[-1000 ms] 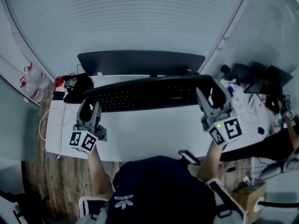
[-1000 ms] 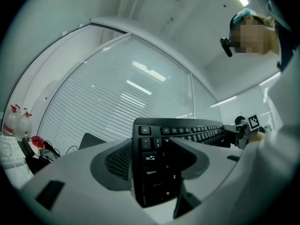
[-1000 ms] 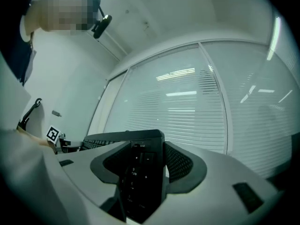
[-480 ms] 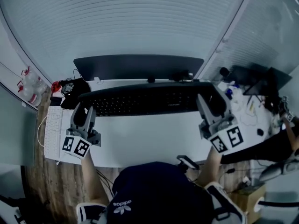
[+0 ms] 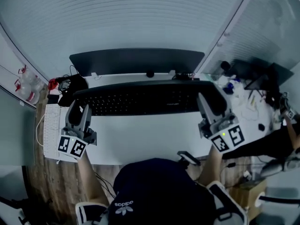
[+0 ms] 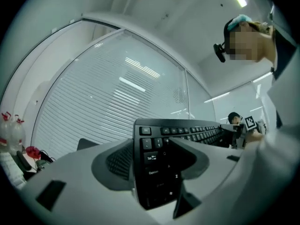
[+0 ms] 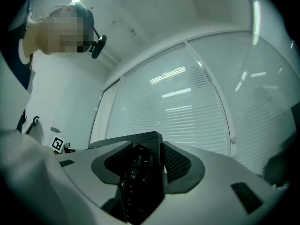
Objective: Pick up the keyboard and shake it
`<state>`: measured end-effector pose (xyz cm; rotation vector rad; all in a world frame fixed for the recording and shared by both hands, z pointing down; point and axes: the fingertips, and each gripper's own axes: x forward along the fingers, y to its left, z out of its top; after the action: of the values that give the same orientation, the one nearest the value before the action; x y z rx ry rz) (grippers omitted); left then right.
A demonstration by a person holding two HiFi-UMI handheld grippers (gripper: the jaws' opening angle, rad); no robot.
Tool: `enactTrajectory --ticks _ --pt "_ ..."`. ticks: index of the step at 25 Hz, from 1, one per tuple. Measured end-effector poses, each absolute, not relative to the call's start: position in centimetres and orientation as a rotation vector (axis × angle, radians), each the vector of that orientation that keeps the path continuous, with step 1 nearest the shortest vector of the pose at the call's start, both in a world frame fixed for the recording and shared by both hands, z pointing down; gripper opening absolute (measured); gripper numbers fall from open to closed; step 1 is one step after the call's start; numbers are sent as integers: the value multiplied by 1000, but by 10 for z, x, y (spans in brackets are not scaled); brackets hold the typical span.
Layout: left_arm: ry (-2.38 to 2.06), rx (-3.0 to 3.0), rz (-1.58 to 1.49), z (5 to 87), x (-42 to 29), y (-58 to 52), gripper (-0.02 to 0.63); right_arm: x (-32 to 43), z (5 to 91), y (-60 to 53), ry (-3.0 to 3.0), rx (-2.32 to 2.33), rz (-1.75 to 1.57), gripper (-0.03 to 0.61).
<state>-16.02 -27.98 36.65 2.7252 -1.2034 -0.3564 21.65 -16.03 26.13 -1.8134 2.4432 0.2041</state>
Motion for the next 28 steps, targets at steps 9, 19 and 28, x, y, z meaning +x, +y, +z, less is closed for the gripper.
enactTrajectory --ticks 9,19,28 --pt "-1294 2816 -259 343 -168 -288 232 219 285 -172 2386 -1786 62 195" --pt "-1428 2984 -79 275 -179 -296 232 211 299 -188 2274 -1620 -106 195" --pt "-1557 3169 135 219 -168 -288 232 210 349 -202 2123 -1423 -426 194"
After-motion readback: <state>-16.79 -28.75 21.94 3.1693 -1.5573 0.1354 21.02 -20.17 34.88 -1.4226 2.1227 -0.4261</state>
